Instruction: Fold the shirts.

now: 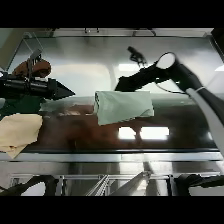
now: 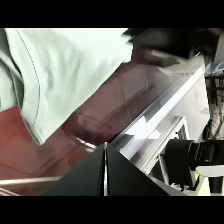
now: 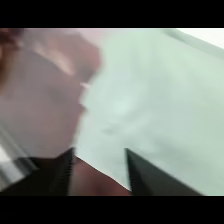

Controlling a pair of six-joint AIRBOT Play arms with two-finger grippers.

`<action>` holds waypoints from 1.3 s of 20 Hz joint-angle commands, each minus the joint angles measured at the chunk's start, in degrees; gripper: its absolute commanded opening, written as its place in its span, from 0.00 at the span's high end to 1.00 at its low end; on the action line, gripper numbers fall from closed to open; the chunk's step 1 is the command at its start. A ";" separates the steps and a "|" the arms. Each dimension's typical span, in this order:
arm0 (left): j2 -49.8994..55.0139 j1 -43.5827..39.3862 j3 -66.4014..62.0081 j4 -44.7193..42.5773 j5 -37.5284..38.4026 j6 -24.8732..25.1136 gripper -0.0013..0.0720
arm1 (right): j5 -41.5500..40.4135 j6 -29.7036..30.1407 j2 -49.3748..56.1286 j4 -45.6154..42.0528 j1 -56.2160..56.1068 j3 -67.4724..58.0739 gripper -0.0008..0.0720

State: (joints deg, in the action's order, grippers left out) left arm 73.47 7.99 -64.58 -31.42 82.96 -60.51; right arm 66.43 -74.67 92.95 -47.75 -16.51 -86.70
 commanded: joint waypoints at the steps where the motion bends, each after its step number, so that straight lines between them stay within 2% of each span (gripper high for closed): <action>1: -3.19 0.20 3.65 -0.02 -0.37 0.59 0.96 | 10.21 -7.37 -5.44 -18.95 12.04 2.01 0.24; 2: -3.67 0.20 3.82 -0.11 -0.33 0.50 0.96 | 10.05 -7.32 -6.08 -19.47 15.89 4.17 0.15; 4: -4.50 0.20 3.78 -0.04 -0.44 -0.17 0.95 | 8.41 -4.74 -5.11 -14.88 21.79 8.85 0.12; 5: -4.68 0.20 3.61 0.00 -0.44 -0.28 0.77 | 6.97 -2.10 -3.72 -10.36 23.89 10.84 0.12; 6: -4.50 0.15 3.19 -0.02 -0.42 -1.20 0.52 | 5.62 1.14 -1.62 -5.01 25.55 12.39 0.12; 7: -4.46 0.15 2.80 0.00 -0.44 -2.27 0.47 | 5.18 3.37 0.81 -1.22 26.53 12.85 0.12; 13: -4.50 0.20 2.71 1.51 0.63 -2.75 0.47 | 6.86 8.28 13.35 7.63 24.30 12.83 0.13; 18: -4.50 0.17 2.71 1.57 0.98 -3.56 0.47 | 7.56 13.44 15.41 19.98 17.49 12.79 0.14; 19: -4.50 0.13 2.71 1.57 0.96 -4.07 0.47 | 7.56 14.47 15.41 23.15 16.61 12.79 0.32; 20: -4.50 0.13 2.71 1.62 0.96 -4.42 0.47 | 7.61 16.06 15.41 26.56 15.96 12.76 0.70; 21: -4.50 0.13 2.71 1.62 1.01 -4.85 0.47 | 7.96 17.73 15.39 30.14 15.78 12.74 0.92; 23: -4.50 0.13 2.71 1.62 1.09 -5.20 0.47 | 8.81 19.26 14.99 34.95 16.70 11.98 0.96; 26: -4.50 0.13 2.71 1.60 1.05 -5.57 0.47 | 4.22 18.23 11.78 34.45 24.65 10.97 0.96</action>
State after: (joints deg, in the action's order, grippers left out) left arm 68.99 8.12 -61.82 -29.78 83.99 -65.56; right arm 74.17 -57.25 106.76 -17.10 3.09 -75.05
